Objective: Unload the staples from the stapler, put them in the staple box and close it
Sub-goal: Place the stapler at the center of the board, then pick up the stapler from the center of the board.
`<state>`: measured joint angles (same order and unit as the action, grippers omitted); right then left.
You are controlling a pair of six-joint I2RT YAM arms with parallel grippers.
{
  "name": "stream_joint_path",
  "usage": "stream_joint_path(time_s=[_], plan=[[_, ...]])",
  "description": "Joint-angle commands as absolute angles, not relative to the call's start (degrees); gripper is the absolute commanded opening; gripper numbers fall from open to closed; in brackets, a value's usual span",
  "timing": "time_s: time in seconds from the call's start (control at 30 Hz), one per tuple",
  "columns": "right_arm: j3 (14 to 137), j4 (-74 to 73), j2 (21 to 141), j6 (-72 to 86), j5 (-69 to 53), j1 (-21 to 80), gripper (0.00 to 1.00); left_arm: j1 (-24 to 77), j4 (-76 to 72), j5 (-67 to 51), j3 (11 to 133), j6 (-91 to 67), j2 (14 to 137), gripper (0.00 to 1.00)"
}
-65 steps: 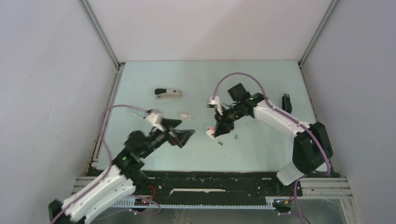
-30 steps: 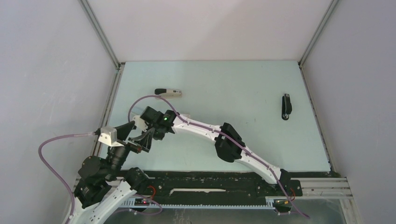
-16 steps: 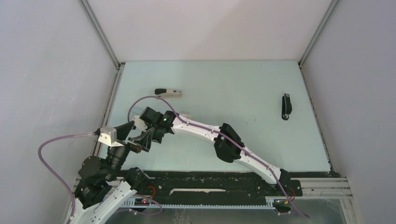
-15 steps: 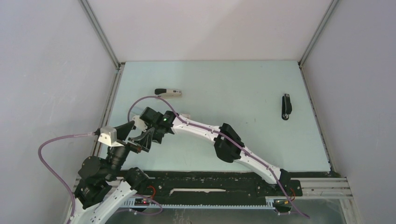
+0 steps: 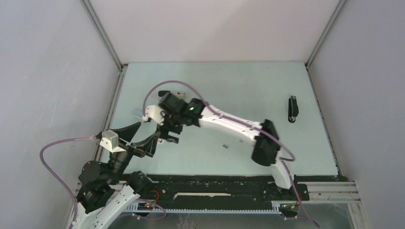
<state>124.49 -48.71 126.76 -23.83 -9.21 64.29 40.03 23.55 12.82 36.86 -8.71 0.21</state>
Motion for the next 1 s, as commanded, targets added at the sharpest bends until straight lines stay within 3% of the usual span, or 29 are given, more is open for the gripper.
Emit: stream_joint_path(time_s=[0.0,0.23,0.5,0.73,0.97], plan=[[110.9,-45.6,110.0,-28.1,-11.6,60.4,0.97,39.6,18.2,11.2,36.9,-9.1,-3.0,1.00],[83.8,-36.9,87.3,-32.4,-14.9,50.0,1.00,39.6,18.5,10.1,42.2,-8.4,13.6,1.00],[68.9,-32.9,68.1,-25.4,-37.3,20.8,1.00,34.4,14.7,1.8,49.8,-7.5,31.0,1.00],[58.7,-27.6,58.7,-20.5,-47.2,2.1,1.00,15.6,6.6,-18.4,49.2,-17.5,43.6,1.00],[56.3,-32.1,57.9,-22.0,-50.2,-7.8,1.00,9.1,7.4,-25.9,48.8,-21.6,50.2,1.00]])
